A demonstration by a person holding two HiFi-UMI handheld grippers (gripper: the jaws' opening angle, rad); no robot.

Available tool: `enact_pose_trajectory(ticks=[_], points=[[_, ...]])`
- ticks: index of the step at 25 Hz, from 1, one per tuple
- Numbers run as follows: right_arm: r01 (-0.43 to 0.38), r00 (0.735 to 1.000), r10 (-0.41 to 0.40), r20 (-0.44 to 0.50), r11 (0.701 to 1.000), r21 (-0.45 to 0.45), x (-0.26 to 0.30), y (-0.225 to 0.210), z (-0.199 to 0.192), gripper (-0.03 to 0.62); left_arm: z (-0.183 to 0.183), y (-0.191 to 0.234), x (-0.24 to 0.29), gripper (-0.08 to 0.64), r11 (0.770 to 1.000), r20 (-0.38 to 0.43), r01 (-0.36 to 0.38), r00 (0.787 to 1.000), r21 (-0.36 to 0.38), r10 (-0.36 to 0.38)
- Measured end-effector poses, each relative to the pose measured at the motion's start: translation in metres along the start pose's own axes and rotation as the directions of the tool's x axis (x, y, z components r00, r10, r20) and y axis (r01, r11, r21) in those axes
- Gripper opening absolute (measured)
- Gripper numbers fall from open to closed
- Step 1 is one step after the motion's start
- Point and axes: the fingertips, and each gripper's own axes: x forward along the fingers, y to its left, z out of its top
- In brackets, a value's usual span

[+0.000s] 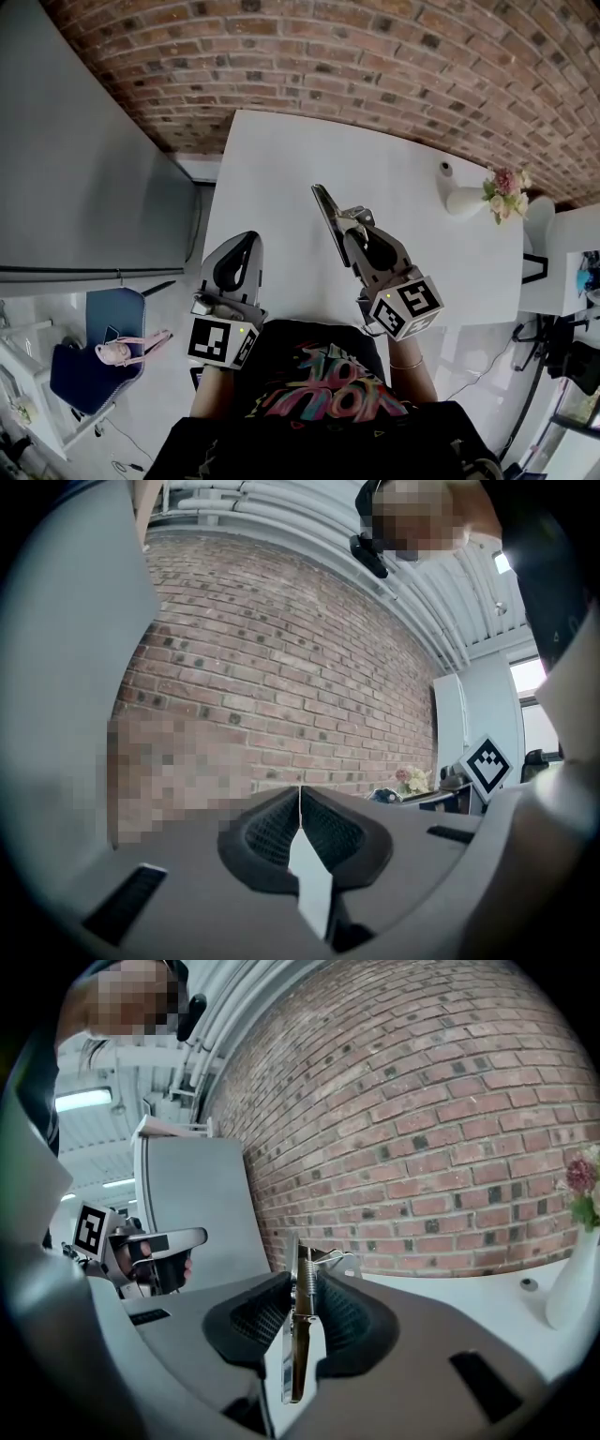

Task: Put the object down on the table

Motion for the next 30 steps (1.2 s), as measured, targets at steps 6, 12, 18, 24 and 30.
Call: enact_pose_trajectory(ticks=[6, 12, 18, 24, 30], points=[[-0.001, 0.998, 0.003, -0.055, 1.0, 0.026, 0.01, -0.003, -0.031, 0.103, -0.02, -0.005, 0.006, 0.026, 0.999, -0.034, 0.035, 0.999, -0.006, -0.035], [-0.007, 0.995, 0.013, -0.101, 0.998, 0.057, 0.017, -0.012, -0.062, 0.103, -0.043, -0.011, 0.016, 0.026, 0.998, -0.081, 0.067, 0.994, -0.013, -0.068], [-0.021, 0.99, 0.035, -0.138, 0.995, 0.098, 0.024, -0.021, -0.098, 0.103, -0.067, -0.016, 0.021, 0.026, 0.997, -0.123, 0.076, 0.989, -0.031, -0.08], [-0.052, 0.982, 0.081, -0.171, 0.984, 0.17, 0.034, -0.024, -0.136, 0.103, -0.081, -0.015, 0.02, 0.026, 0.997, -0.141, 0.066, 0.987, -0.043, -0.072], [-0.018, 0.97, 0.078, -0.231, 0.967, 0.254, 0.041, -0.032, -0.176, 0.103, -0.088, -0.011, 0.017, 0.026, 0.998, -0.152, 0.044, 0.987, -0.047, -0.051]])
